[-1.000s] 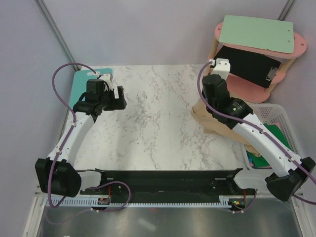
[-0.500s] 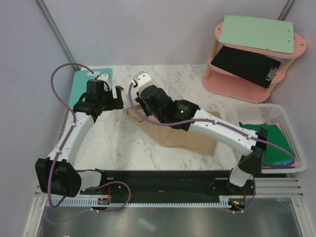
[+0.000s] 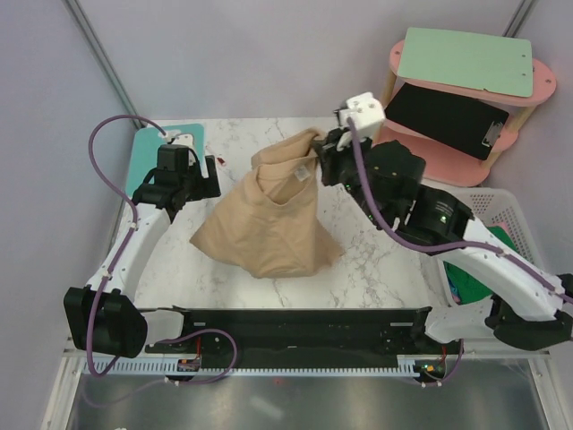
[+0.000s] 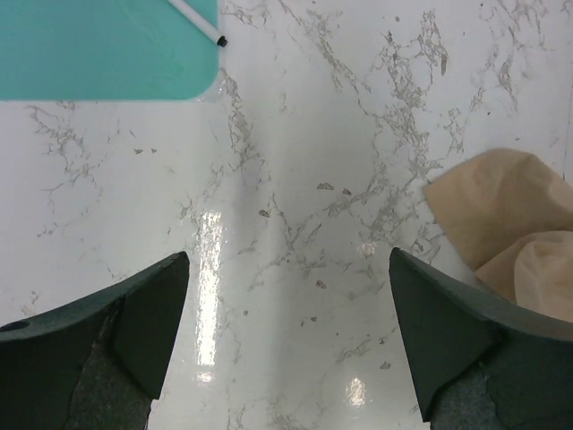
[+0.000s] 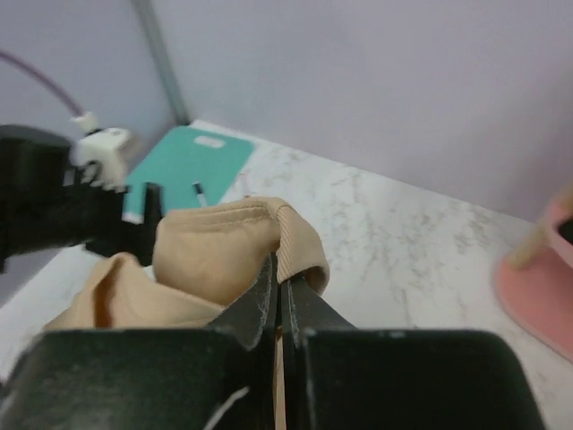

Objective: Fold and stack the t-shirts
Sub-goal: Move the tshirt to the center of the board

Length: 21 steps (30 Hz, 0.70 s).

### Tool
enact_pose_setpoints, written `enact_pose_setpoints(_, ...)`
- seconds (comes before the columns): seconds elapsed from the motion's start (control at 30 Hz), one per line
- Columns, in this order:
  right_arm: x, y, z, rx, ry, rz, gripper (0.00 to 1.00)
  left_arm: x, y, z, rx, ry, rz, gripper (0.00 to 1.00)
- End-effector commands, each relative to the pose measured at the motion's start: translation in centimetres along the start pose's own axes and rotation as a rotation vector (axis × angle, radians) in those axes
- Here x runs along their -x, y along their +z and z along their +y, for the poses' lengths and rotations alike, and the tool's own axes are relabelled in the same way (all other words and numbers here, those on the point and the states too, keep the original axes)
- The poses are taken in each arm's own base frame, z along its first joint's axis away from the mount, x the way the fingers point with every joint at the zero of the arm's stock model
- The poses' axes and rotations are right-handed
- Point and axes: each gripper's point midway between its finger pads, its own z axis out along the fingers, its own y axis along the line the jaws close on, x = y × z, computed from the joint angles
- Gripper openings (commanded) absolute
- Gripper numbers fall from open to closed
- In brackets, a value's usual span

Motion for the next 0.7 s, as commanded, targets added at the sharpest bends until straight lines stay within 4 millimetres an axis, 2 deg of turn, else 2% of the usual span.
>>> enact_pose_setpoints(0.0, -7.2, 0.9, -10.3, -0.437, -0.074, 0.121, 0.00, 0.7, -0.6, 0.3, 0.023, -0.038, -0.024, 0.99)
enact_pose_setpoints(0.03, -8.7, 1.1, -11.5, -0.482, -0.056, 0.149, 0.00, 0.7, -0.5, 0.3, 0.020, -0.038, -0.022, 1.00)
enact_pose_setpoints(0.07, -10.5, 1.5, -13.9, -0.553, -0.060, 0.199, 0.00, 0.6, -0.4, 0.2, 0.019, -0.038, -0.020, 1.00)
enact_pose_setpoints(0.1, -13.0, 1.0, -15.4, -0.601, -0.083, 0.284, 0.00, 0.5, -0.4, 0.2, 0.018, -0.038, -0.017, 1.00)
enact_pose_setpoints(0.13, -14.8, 1.3, -16.4, -0.633, -0.090, 0.338, 0.00, 0.6, -0.5, 0.1, 0.010, -0.038, -0.018, 1.00)
enact_pose_setpoints(0.17, -16.1, 1.1, -18.4, -0.701, -0.054, 0.374, 0.00, 0.5, -0.4, 0.0, 0.007, -0.037, -0.013, 0.99)
enact_pose_setpoints(0.23, -18.4, 0.1, -20.0, -0.749, -0.066, 0.476, 0.00, 0.3, -0.2, -0.2, -0.007, -0.035, -0.003, 0.99)
enact_pose_setpoints(0.3, -20.0, -1.0, -21.3, -0.791, -0.041, 0.517, 0.00, 0.2, -0.2, -0.5, -0.024, -0.032, 0.002, 0.99)
enact_pose_setpoints(0.37, -20.3, -2.2, -22.4, -0.816, 0.008, 0.519, 0.00, 0.1, -0.1, -0.8, -0.042, -0.028, 0.009, 0.99)
enact_pose_setpoints(0.4, -21.2, -3.1, -22.8, -0.836, 0.029, 0.536, 0.00, 0.0, -0.1, -1.4, -0.074, -0.022, 0.018, 0.99)
enact_pose_setpoints(0.47, -21.2, -4.6, -23.9, -0.865, 0.082, 0.525, 0.00, -0.1, 0.0, -2.1, -0.113, -0.017, 0.024, 0.99)
enact_pose_setpoints(0.5, -22.1, -5.3, -24.2, -0.874, 0.095, 0.541, 0.00, -0.3, -0.2, -3.4, -0.188, -0.015, 0.040, 0.99)
enact_pose_setpoints(0.57, -22.5, -6.3, -24.7, -0.886, 0.105, 0.543, 0.01, -1.0, 0.1, -4.8, -0.259, -0.008, 0.069, 0.99)
enact_pose_setpoints(0.67, -24.3, -7.3, -25.2, -0.893, 0.096, 0.592, 0.11, -2.3, 0.4, -7.3, -0.344, -0.043, 0.137, 0.99)
